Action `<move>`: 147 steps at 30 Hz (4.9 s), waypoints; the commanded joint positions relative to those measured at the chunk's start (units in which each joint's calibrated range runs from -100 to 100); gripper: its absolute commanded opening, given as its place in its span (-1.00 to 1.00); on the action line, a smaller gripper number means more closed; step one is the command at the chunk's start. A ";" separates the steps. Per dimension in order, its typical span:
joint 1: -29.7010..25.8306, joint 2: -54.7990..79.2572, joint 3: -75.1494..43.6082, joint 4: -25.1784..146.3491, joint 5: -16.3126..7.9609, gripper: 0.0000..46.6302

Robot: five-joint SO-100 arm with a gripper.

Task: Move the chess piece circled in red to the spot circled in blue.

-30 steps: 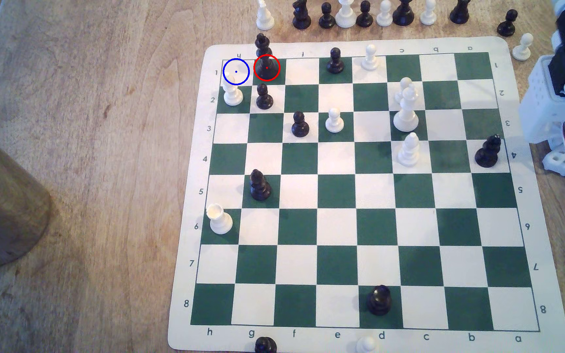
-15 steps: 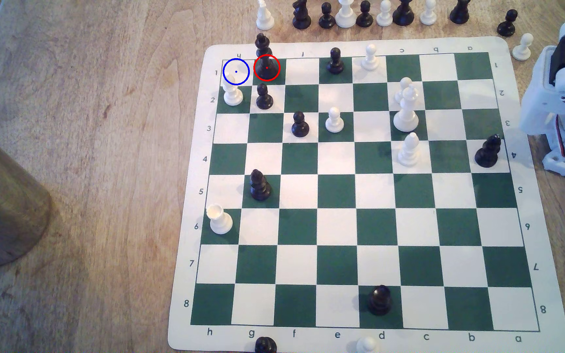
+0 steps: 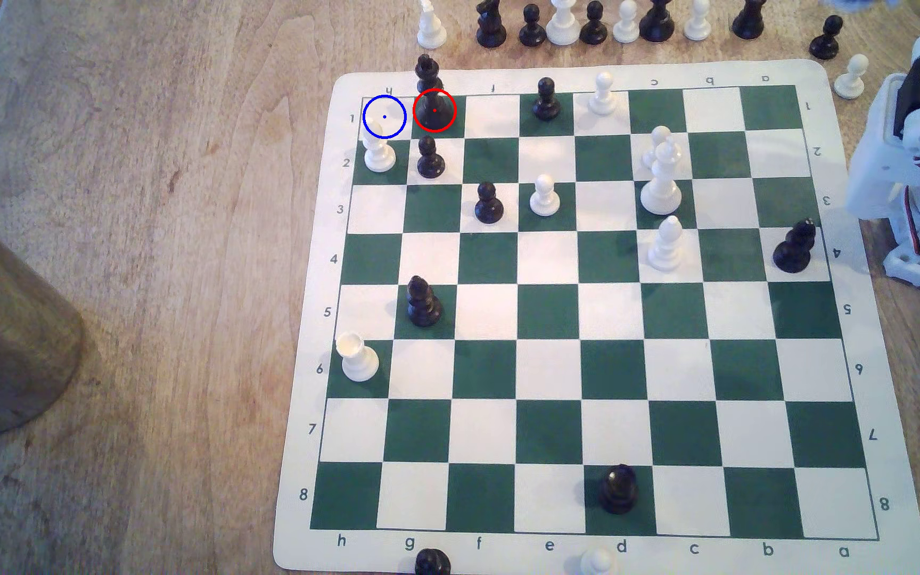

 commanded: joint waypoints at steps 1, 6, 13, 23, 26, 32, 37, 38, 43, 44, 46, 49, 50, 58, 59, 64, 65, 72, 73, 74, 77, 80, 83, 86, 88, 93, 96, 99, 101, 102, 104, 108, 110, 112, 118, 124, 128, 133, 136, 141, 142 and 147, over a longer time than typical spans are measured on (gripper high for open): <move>-0.97 10.13 -7.65 5.74 -2.10 -0.49; -0.89 18.11 -4.93 5.50 -3.71 -0.42; 0.04 40.86 -18.71 3.86 -5.23 -0.31; -0.11 67.51 -46.18 4.35 -8.25 -0.33; 0.20 76.17 -52.71 2.79 -9.04 -0.37; 1.37 87.38 -60.78 0.66 -9.43 -0.34; 2.70 93.23 -65.40 0.58 -9.38 -0.34; 2.78 94.85 -66.49 -0.24 -9.47 -0.33; 2.70 98.24 -68.75 -2.78 -10.70 -0.50; 2.78 98.58 -69.12 -2.78 -10.70 -0.49; 2.86 99.60 -69.93 -2.69 -10.50 -0.24; 3.02 100.36 -70.39 -2.53 -10.21 -0.13; 3.09 100.62 -70.57 -2.53 -10.11 -0.13; 2.94 102.83 -70.84 -2.37 -10.11 -0.14; 2.94 103.17 -70.66 -3.02 -10.26 -0.15; 2.55 106.14 -71.65 -4.74 -10.65 -0.13; 2.47 106.31 -71.65 -4.82 -10.70 -0.13; 2.47 109.36 -72.92 -7.28 -11.97 -0.14; 2.62 109.45 -73.29 -7.44 -11.97 -0.14; 2.62 109.45 -73.56 -7.36 -11.97 -0.14; 2.55 109.19 -73.65 -7.04 -11.97 -0.15; 2.16 109.11 -73.74 -7.04 -12.01 -0.16; 1.53 109.11 -74.19 -7.04 -12.11 -0.16; 1.45 109.45 -75.10 -7.04 -12.11 -0.16; 1.37 109.62 -75.55 -7.04 -12.11 -0.16; 1.14 109.62 -76.46 -6.87 -11.92 -0.18; 1.53 109.96 -76.10 -6.63 -11.77 -0.18; 2.00 110.13 -75.55 -6.63 -11.72 -0.19; 2.00 110.13 -75.55 -6.63 -11.72 -0.20; 2.00 110.21 -75.55 -6.63 -11.72 -0.20; 1.92 110.38 -75.55 -6.54 -11.67 -0.20; 1.84 111.14 -75.64 -6.30 -11.62 -0.17; 2.00 111.31 -75.64 -6.30 -11.53 -0.15; 2.16 111.48 -75.64 -6.05 -11.38 -0.14; 2.23 111.48 -75.55 -5.32 -10.99 -0.25; 2.23 111.48 -75.46 -4.66 -10.74 -0.39; 2.08 111.48 -75.55 -5.07 -10.89 -0.29; 2.08 111.74 -75.83 -5.23 -10.94 -0.36; 2.16 111.82 -75.73 -5.56 -11.04 -0.38; 2.23 111.74 -75.83 -6.38 -11.18 -0.38; 2.23 111.74 -75.83 -6.46 -11.18 -0.38; 2.23 111.74 -75.92 -6.54 -11.23 -0.44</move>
